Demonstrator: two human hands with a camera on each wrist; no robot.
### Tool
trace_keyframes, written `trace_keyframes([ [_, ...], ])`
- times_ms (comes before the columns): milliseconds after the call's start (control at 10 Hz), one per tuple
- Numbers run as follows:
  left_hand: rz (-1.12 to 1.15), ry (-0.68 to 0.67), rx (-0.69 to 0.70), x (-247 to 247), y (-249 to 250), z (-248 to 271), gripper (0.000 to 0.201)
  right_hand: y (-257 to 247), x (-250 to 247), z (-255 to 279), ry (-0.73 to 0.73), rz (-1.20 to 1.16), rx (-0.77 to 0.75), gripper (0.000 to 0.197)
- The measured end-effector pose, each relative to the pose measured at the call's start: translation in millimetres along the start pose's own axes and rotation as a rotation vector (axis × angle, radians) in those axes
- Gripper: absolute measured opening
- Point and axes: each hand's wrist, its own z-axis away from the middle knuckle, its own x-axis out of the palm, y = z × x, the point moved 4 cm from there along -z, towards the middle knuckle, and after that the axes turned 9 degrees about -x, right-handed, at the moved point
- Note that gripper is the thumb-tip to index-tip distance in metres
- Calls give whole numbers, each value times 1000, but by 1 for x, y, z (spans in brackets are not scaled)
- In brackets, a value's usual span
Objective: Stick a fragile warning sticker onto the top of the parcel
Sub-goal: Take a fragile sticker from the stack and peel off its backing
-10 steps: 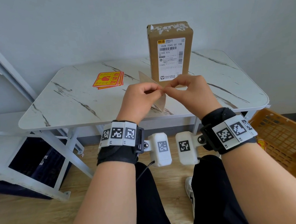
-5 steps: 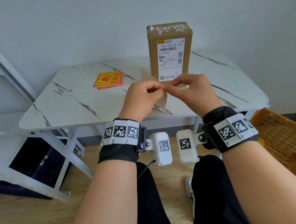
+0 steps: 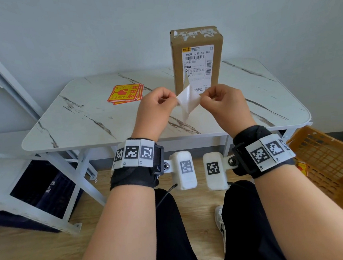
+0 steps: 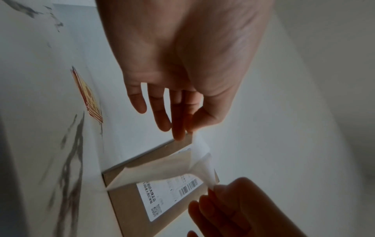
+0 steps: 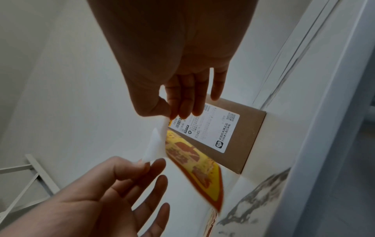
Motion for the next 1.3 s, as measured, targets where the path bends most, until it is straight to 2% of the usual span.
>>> trace_keyframes([
  [100, 42, 67, -43, -6, -3, -3, 12, -1, 0, 0, 1, -12, 23, 9],
  [300, 301, 221, -196, -22, -14, -12, 15, -5, -2, -2, 31, -63, 59, 8],
  [500, 416, 385, -310, -43, -28, -19, 20, -7, 0, -6, 94, -106, 108, 16],
  [600, 543, 440, -385, -54, -45, -26, 10, -6, -2, -8, 166, -153, 152, 24],
  [800, 599, 515, -526, -66, -72, -37, 13, -8, 0, -11, 245, -195, 173, 15],
  [900, 481, 533, -597, -68, -85, -39, 26, -8, 3, -11, 255, -237, 195, 16],
  [1000, 562, 565, -627, -69, -100, -43, 43, -7, 5, -12, 260, -306, 206, 14],
  [1100, 463, 461, -711, -67, -99, -37, 55, -5, 6, -12, 257, -338, 222, 12],
  [1200, 504, 393, -725, -58, -102, -43, 48, -6, 11, -13, 225, -333, 223, 8],
  [1300, 717, 311, -678, -42, -98, -50, 38, -7, 16, -15, 198, -310, 210, 10],
])
